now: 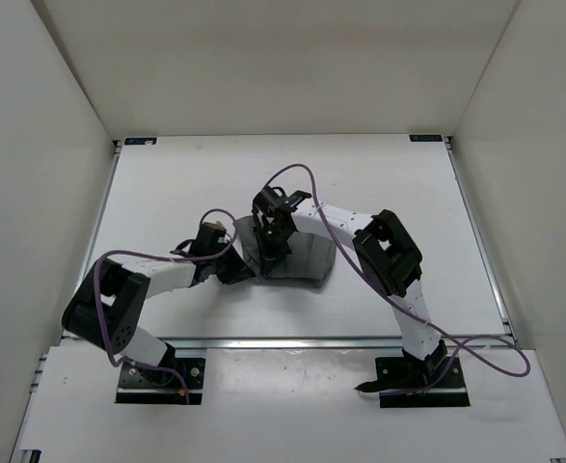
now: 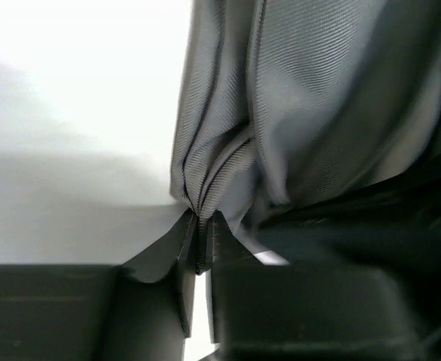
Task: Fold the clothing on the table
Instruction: Fold the skirt
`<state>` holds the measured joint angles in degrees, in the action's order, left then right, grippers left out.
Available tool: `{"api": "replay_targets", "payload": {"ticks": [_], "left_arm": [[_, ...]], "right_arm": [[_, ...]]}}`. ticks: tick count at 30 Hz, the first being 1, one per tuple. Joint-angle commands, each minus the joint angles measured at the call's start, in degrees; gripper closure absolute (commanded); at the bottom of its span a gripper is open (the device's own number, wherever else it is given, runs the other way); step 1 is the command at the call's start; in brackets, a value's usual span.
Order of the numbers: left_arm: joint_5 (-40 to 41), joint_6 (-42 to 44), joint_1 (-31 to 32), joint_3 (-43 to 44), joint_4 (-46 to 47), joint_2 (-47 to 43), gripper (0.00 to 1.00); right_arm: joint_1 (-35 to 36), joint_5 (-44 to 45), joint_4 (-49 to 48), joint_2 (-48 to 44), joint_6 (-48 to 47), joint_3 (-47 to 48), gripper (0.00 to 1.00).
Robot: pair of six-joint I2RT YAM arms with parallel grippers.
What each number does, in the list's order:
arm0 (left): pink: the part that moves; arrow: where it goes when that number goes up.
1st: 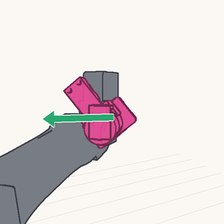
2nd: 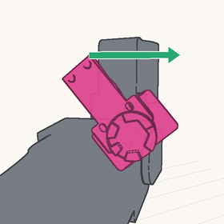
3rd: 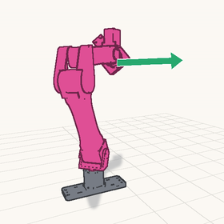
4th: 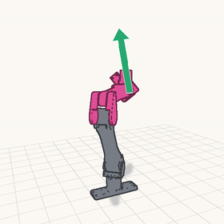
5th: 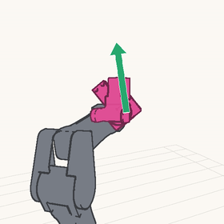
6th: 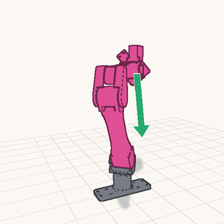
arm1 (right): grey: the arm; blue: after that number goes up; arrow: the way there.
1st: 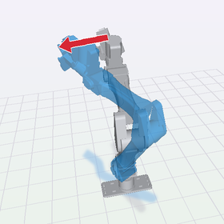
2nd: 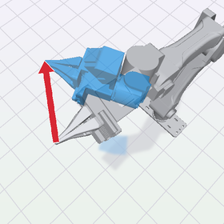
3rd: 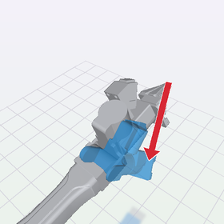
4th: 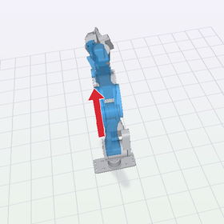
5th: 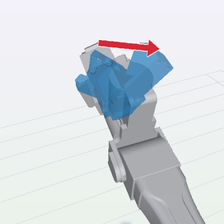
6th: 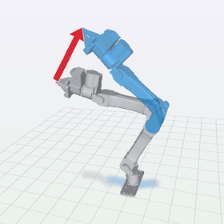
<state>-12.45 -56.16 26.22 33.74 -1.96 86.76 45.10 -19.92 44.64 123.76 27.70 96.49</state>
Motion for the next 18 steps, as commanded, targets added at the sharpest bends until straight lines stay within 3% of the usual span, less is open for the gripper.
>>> {"api": "replay_targets", "payload": {"ticks": [1,4,5,13,18], "left_arm": [[-1.17,2.81,-4.14,-3.32,-6.83,-4.92,0.72],[-1.18,3.16,-6.96,-3.15,-8.76,-10.45,0.50],[-1.52,2.99,-7.49,-3.15,-9.20,-12.56,0.02],[-2.40,3.15,-13.20,-3.59,-11.84,-21.01,0.01],[-3.37,4.74,-19.27,-4.12,-14.74,-24.70,0.01]], "right_arm": [[-0.89,3.23,0.36,0.16,1.56,1.78,0.99],[-1.86,2.17,-0.43,-1.24,1.30,0.90,0.87],[-1.69,2.26,-0.35,-2.03,1.56,1.33,0.80],[1.03,3.21,1.15,-5.81,1.04,4.23,0.70],[4.55,7.52,0.63,-14.84,-0.90,0.48,0.67]]}}
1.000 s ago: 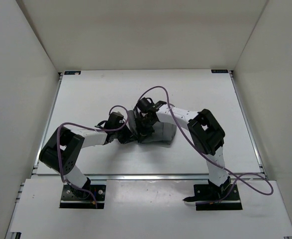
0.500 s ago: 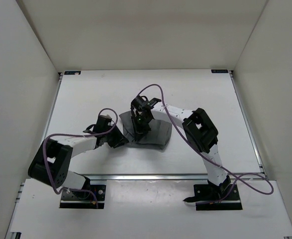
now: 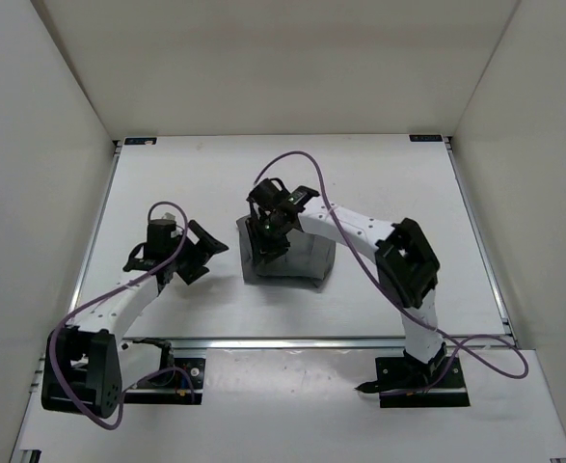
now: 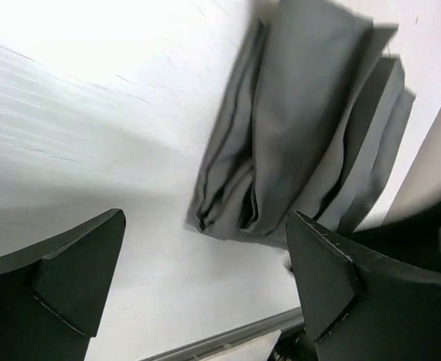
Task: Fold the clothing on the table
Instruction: Fold the skirt
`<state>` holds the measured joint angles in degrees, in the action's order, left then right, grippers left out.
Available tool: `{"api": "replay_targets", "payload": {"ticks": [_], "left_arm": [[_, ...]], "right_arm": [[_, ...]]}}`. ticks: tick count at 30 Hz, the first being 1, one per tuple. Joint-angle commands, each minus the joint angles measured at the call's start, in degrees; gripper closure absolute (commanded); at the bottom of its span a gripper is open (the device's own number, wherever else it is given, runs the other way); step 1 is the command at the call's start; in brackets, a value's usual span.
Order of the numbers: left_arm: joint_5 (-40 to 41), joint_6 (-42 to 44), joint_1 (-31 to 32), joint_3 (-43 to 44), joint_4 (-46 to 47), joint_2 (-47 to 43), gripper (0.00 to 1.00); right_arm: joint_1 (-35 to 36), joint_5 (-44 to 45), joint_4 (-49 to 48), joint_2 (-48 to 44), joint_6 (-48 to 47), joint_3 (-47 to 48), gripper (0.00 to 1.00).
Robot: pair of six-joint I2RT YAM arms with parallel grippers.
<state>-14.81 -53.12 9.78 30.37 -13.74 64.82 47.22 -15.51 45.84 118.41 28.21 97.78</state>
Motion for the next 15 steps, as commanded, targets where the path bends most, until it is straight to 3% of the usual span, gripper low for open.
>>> {"api": "replay_targets", "payload": {"ticks": [1,4,6,10,12,15], "left_arm": [[-2.06,2.58,-4.32,0.21,-3.31,-2.59,0.01],[-0.84,7.40,-5.39,4.85,-9.00,-1.19,0.01],[0.30,11.53,-3.99,8.19,-11.91,-0.31,0.02],[6.00,21.55,3.12,18.55,-26.20,5.21,0.02],[14.68,27.69,7.60,22.44,-33.24,7.85,0.01],[21.11,33.42,6.49,25.35,-40.38,10.06,0.02]], "right_arm": [[3.05,4.59,-1.28,-11.25,-0.96,-2.05,0.67],[2.53,6.89,-5.49,-21.71,0.35,-15.99,0.64],[1.30,7.59,-7.00,-29.43,0.79,-22.33,0.56],[-0.98,13.29,-0.77,-35.34,0.36,-27.45,0.48],[-3.61,14.00,0.81,-36.05,-1.66,-29.47,0.49],[-4.86,19.45,6.25,-33.43,-5.43,-26.51,0.46]]}}
